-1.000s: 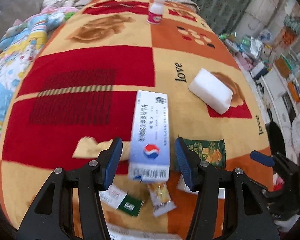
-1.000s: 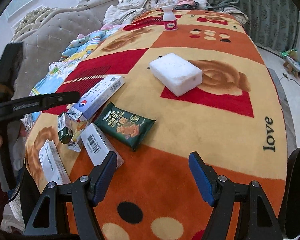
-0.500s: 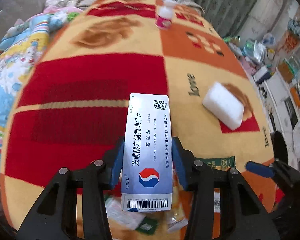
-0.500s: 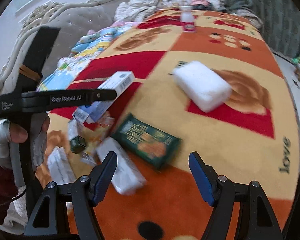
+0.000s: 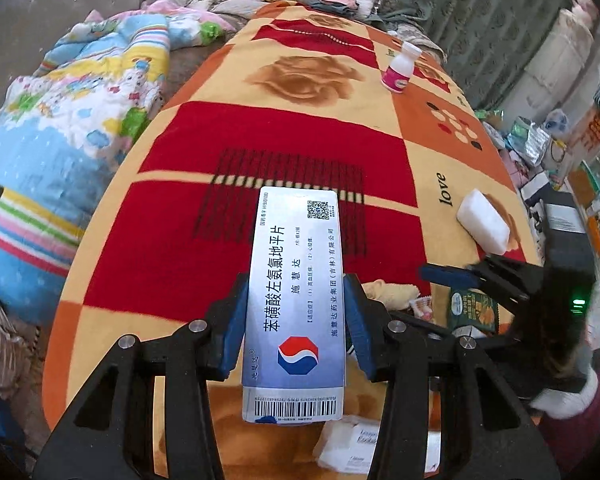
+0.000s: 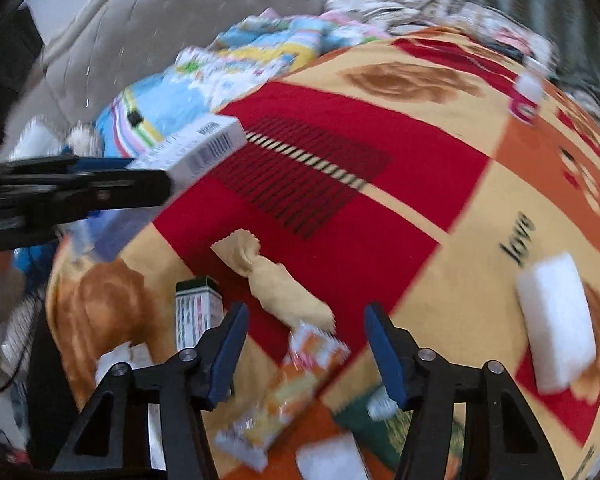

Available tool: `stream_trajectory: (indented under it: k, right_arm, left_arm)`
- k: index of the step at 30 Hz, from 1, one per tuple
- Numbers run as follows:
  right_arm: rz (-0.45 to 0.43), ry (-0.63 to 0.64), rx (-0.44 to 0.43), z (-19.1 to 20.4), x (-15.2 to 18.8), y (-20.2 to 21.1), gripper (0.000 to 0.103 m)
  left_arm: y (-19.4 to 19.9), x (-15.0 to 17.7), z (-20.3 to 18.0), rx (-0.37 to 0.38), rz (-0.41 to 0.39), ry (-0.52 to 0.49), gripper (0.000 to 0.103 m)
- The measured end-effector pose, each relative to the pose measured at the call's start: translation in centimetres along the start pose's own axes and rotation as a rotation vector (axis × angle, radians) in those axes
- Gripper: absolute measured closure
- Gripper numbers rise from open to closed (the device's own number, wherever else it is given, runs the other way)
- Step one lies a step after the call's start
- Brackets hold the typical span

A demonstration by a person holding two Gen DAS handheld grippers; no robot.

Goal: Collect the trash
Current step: 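Grasp the white-blue medicine box with the left tool while the right tool grasps the beige crumpled tissue, then carry the medicine box and beige tissue over the black bin and open both tools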

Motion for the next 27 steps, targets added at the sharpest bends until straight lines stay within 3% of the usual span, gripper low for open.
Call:
stream_trajectory:
  k: [3, 7, 12, 17, 27]
  right_arm:
    - [0.041, 0.063, 0.028, 1.0, -1.2, -1.6, 0.056]
    - [0.035, 0.103, 0.062, 1.5, -1.9, -2.3, 0.083]
    - [-0.013, 0.033, 0.003, 0.5, -1.1, -0.1, 0.085]
    - [-0.103, -0.031, 0.004, -0.9, 0.1, 4.0, 0.085]
    - [-0.164, -0.201, 0.015, -5.1, 6.2, 7.9, 0.085]
  left_arm:
    - [0.1, 0.4, 0.3, 0.018, -0.002, 0.013, 0.059]
    - [0.1, 0.6, 0.1, 0.05, -0.001, 0.024, 0.059]
    - [0.4, 0.6, -1.8, 0.073, -0.011, 0.003, 0.059]
    - [0.8, 0.8, -5.2, 0.093, -0.025, -0.038, 0.059]
    - [0.0, 2.3, -12.0, 0.121, -0.023, -0.119, 0.059]
Point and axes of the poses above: each gripper's, at about its wrist camera, not at the fingertips, and y roughly against the way its jaws point, z to its left, x to its underside, the point moved 9 cm from there along -y, roughly the way its jaws point, and after that the axes turned 15 degrees about z, right-handed, at the moved point
